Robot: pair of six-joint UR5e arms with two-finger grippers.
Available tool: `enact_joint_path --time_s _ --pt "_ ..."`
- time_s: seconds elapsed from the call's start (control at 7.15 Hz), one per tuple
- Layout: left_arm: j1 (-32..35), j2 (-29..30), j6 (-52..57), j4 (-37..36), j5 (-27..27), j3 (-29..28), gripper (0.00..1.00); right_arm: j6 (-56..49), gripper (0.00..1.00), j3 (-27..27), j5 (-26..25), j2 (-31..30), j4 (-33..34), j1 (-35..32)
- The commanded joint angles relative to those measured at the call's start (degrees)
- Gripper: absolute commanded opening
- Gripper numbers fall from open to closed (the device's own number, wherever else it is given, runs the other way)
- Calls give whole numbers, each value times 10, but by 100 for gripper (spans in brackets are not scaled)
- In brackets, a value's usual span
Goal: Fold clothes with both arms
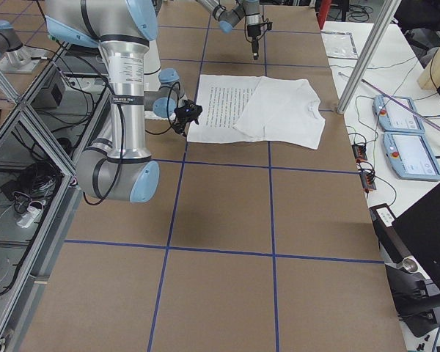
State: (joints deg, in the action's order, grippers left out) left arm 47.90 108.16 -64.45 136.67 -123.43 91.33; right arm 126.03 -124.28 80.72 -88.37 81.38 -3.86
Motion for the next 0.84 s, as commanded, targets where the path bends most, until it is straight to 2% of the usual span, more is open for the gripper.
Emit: enact_joint_path --time_s 0.0,0.7 --pt "0 -1 -1 0 3 2 86 32 91 5 -18 -14 0 29" --pt "0 -7 0 1 6 3 87 33 85 17 -19 -5 0 30"
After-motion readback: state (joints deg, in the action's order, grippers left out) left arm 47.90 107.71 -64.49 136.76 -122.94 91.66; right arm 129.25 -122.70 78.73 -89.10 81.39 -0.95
